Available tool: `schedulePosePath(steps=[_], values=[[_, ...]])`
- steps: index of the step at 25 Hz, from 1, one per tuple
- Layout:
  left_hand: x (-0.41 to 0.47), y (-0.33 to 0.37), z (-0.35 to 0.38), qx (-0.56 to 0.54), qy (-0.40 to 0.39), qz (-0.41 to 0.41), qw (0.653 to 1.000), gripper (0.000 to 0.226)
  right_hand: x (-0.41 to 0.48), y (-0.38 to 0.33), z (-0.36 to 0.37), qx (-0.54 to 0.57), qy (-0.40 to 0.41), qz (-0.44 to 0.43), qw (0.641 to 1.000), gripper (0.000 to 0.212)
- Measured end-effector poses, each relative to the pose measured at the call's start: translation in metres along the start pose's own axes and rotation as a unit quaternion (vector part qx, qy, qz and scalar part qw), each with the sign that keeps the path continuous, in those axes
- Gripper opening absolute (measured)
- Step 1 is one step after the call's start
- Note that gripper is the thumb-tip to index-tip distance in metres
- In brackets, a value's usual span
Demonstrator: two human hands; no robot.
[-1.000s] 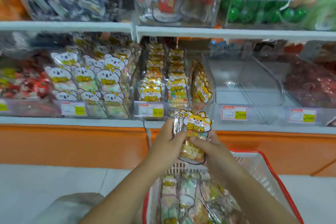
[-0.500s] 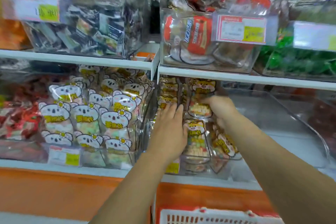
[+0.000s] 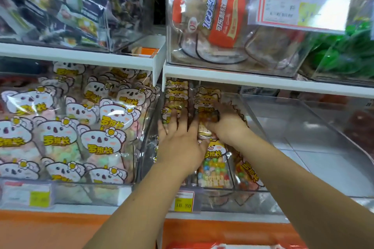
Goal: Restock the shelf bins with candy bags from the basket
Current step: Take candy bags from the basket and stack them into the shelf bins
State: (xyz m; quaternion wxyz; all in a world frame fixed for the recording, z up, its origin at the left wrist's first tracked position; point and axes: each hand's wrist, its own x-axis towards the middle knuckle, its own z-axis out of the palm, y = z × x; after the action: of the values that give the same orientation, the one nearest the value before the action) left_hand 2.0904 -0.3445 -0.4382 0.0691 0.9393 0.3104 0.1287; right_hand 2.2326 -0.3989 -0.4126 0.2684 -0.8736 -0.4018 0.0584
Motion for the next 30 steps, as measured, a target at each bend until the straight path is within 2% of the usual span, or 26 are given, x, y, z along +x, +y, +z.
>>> schedulePosePath(steps=[4,8,12,14,16,18,22,24,25,26,27,28,29,30], values=[[-0.005,0.001,-0.005,-0.003,0.016,0.002,1.0,0.063,-0.009,-0.007,-0.004,0.026,-0.01,-0.009,1.0,0.069],[-0.015,0.009,-0.023,-0.038,0.058,0.013,0.997,0.056,-0.046,-0.007,-0.029,0.067,0.038,-0.042,0.996,0.062],[-0.055,0.027,-0.039,-0.074,0.101,0.047,0.991,0.053,-0.117,0.001,-0.05,0.19,0.072,-0.061,0.977,0.044],[-0.092,0.038,-0.038,-0.1,0.129,0.086,0.983,0.043,-0.166,0.009,-0.055,0.255,0.09,-0.057,0.961,0.031],[-0.129,0.05,-0.031,-0.12,0.14,0.131,0.974,0.033,-0.213,0.028,-0.052,0.295,0.117,-0.039,0.948,0.027],[-0.163,0.064,-0.019,-0.151,0.098,0.15,0.972,0.03,-0.254,0.056,-0.038,0.332,0.117,0.003,0.936,0.027],[-0.209,0.078,0.036,-0.214,-0.066,0.102,0.969,0.029,-0.305,0.12,0.015,0.343,0.031,0.16,0.925,0.02],[-0.225,0.08,0.073,-0.235,-0.16,0.045,0.958,0.031,-0.317,0.155,0.047,0.324,-0.077,0.236,0.913,0.019],[-0.233,0.078,0.092,-0.245,-0.201,0.015,0.948,0.033,-0.319,0.169,0.062,0.355,-0.146,0.244,0.891,0.018],[-0.24,0.077,0.111,-0.256,-0.242,-0.016,0.936,0.035,-0.323,0.18,0.076,0.356,-0.202,0.225,0.884,0.017],[-0.247,0.075,0.129,-0.268,-0.28,-0.046,0.921,0.036,-0.325,0.195,0.089,0.314,-0.216,0.205,0.901,0.017],[-0.254,0.073,0.145,-0.277,-0.315,-0.071,0.905,0.037,-0.329,0.201,0.098,0.242,-0.242,0.226,0.912,0.019],[-0.259,0.07,0.159,-0.281,-0.344,-0.091,0.891,0.039,-0.334,0.211,0.109,0.153,-0.306,0.215,0.915,0.026],[-0.264,0.068,0.172,-0.277,-0.368,-0.106,0.881,0.04,-0.34,0.218,0.126,0.09,-0.334,0.252,0.904,0.034]])
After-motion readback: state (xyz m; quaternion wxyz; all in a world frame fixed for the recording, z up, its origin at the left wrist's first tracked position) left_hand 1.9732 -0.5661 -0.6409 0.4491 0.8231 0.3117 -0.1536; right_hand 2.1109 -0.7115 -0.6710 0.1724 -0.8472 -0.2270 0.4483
